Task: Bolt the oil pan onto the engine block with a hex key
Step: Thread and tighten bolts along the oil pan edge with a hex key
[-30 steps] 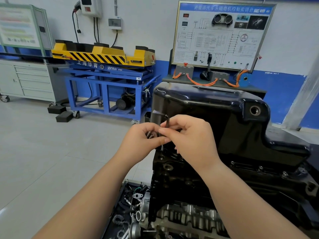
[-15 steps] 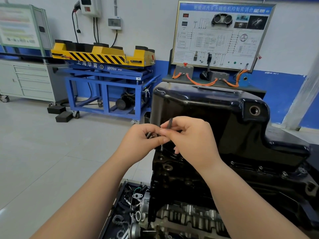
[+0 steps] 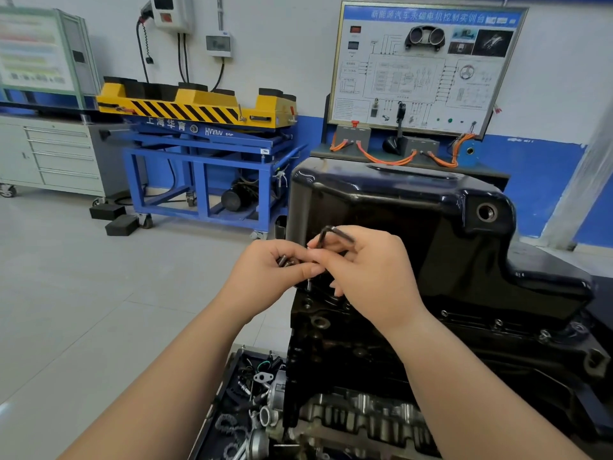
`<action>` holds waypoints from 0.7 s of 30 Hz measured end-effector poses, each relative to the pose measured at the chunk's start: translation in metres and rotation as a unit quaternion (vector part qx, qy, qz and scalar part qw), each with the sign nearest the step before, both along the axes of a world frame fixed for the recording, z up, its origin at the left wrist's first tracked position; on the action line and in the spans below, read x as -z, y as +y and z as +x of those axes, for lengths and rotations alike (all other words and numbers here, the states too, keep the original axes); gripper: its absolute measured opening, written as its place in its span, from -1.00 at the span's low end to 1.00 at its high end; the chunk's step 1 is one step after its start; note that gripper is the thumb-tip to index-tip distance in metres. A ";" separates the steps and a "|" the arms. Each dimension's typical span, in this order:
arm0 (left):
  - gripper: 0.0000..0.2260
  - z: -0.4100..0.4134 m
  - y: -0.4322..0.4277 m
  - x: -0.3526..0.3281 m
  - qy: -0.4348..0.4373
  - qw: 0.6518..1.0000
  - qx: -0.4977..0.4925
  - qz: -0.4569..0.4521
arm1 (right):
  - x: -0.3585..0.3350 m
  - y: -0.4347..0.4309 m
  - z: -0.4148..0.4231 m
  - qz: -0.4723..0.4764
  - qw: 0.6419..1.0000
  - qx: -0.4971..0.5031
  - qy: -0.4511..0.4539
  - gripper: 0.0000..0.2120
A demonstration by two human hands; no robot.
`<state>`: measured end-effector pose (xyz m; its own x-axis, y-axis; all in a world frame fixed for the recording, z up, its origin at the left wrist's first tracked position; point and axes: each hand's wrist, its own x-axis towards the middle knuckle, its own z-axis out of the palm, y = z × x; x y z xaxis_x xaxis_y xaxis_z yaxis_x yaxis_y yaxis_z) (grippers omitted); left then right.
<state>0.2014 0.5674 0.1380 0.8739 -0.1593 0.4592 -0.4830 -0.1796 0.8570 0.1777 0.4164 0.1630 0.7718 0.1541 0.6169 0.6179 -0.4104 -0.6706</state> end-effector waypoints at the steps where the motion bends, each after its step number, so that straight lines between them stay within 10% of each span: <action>1: -0.77 0.000 0.000 0.001 -0.001 1.000 -0.007 -0.004 | 0.001 0.001 0.001 -0.002 1.000 0.013 -0.012 -0.92; 21: -0.81 0.000 0.001 0.002 -0.001 0.999 -0.038 0.001 | 0.003 0.009 0.002 -0.051 0.995 0.068 -0.048 -0.89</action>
<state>0.2016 0.5684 0.1360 0.8826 -0.0927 0.4609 -0.4697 -0.2176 0.8556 0.1799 0.4252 0.1597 0.7281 0.1172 0.6754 0.6113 -0.5570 -0.5623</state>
